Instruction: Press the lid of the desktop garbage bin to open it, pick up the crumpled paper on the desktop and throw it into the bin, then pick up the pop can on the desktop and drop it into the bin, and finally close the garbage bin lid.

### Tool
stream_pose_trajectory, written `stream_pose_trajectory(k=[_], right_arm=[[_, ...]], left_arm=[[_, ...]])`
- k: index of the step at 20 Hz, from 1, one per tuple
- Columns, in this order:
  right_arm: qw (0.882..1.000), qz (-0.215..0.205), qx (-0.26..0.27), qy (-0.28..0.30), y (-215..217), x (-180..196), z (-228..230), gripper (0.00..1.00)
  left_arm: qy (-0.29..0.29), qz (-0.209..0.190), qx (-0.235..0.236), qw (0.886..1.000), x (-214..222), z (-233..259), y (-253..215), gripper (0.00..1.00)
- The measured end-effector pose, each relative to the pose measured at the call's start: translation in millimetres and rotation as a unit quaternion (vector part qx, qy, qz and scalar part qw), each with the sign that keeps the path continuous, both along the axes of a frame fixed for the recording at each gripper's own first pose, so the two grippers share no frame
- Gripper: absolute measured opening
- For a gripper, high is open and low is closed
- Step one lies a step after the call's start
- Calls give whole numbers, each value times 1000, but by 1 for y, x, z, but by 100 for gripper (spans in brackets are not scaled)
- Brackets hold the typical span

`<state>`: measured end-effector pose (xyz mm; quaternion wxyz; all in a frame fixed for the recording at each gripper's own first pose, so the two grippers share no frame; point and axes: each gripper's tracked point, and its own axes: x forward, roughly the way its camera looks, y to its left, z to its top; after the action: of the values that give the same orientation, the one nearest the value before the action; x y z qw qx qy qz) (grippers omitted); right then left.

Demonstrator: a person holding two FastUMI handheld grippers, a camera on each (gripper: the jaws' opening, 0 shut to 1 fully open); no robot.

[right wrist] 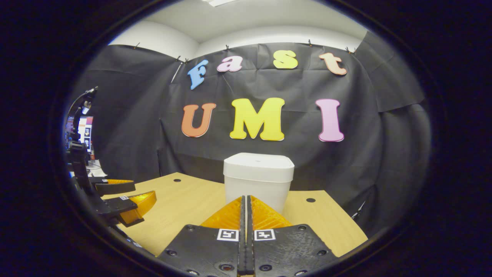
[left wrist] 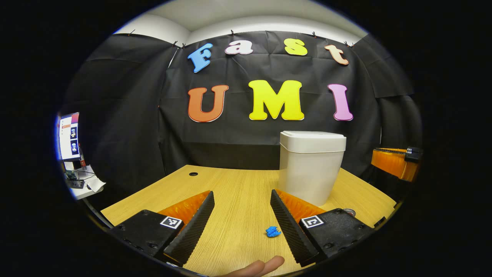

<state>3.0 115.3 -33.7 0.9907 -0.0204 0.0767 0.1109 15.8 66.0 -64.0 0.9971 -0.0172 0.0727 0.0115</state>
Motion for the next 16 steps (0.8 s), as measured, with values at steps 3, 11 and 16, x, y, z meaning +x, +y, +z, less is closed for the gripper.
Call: stream_pose_trajectory(k=[3, 11, 16], right_arm=[[1000, 4, 1, -11, 2, 13, 22, 0], [999, 20, 25, -33, 21, 105, 100, 0], [1000, -5, -7, -22, 39, 179, 94, 0]], left_arm=[[-4, -2, 3, 1000, -1, 3, 1, 96], [-2, -6, 0, 1000, 1, 1, 0, 96], [-3, -2, -2, 1000, 3, 1, 6, 96]])
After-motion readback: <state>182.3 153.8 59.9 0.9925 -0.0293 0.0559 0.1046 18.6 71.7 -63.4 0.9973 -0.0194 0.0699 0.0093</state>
